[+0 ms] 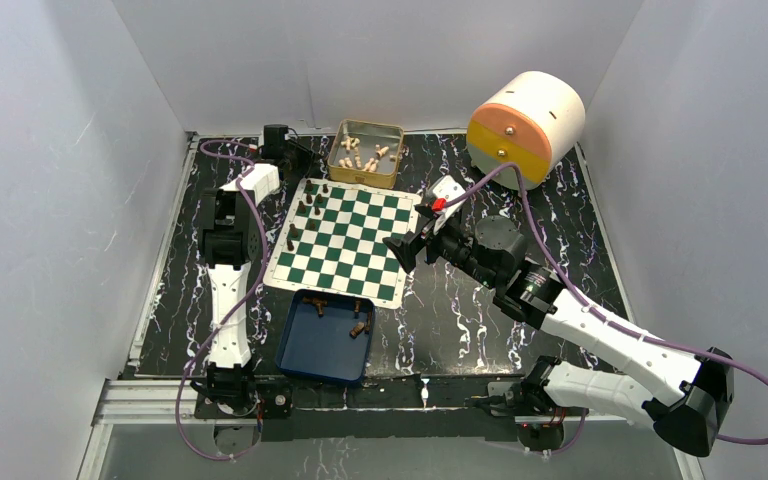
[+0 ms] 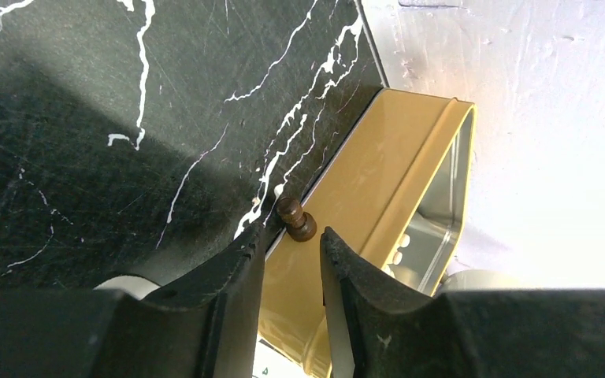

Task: Set up the chess pieces on the board
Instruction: Pick up the chess piece at the center of the board.

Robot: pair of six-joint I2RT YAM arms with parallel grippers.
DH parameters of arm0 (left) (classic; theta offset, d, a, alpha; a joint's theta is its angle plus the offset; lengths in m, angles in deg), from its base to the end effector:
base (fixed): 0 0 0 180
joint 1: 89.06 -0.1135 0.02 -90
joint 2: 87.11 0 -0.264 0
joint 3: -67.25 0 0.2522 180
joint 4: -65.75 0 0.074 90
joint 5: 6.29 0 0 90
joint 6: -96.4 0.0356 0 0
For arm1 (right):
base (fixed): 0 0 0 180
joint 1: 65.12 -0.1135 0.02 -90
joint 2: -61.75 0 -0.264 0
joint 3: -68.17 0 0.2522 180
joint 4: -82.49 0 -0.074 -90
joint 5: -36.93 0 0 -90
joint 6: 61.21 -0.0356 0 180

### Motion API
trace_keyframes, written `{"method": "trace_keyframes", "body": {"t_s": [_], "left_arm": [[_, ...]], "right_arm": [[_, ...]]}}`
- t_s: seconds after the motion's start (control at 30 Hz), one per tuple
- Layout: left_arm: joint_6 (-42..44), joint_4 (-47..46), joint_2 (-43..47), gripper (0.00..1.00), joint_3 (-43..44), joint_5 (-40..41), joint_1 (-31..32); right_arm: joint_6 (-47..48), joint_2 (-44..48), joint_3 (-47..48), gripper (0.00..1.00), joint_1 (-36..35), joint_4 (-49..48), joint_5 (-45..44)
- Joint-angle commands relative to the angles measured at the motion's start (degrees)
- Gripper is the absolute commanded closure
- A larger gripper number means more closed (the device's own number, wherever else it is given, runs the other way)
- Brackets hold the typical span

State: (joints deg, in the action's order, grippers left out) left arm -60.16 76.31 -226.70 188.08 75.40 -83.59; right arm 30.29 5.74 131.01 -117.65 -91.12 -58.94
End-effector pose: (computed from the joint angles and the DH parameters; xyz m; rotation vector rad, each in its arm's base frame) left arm 0.5520 -0.0580 0.1500 -1.0411 1.9490 -0.8895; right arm 0.1442 0.1821 0.3632 -0.6510 1.4582 0.6184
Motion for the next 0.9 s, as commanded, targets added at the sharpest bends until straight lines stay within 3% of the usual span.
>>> {"method": "trace_keyframes", "body": {"t_s": [0.0,0.87], "left_arm": [[-0.6,-1.1,-0.6,0.70,1.4,1.2,0.1],[-3.7,-0.8,-5.2,0.71,5.5,0.7,2.0]], "right_arm": [[0.4,0.6,2.6,0.01,0.0,-2.5,-0.9],[1.4,1.9,1.8,0.01,0.0,-3.0,-2.3]]}}
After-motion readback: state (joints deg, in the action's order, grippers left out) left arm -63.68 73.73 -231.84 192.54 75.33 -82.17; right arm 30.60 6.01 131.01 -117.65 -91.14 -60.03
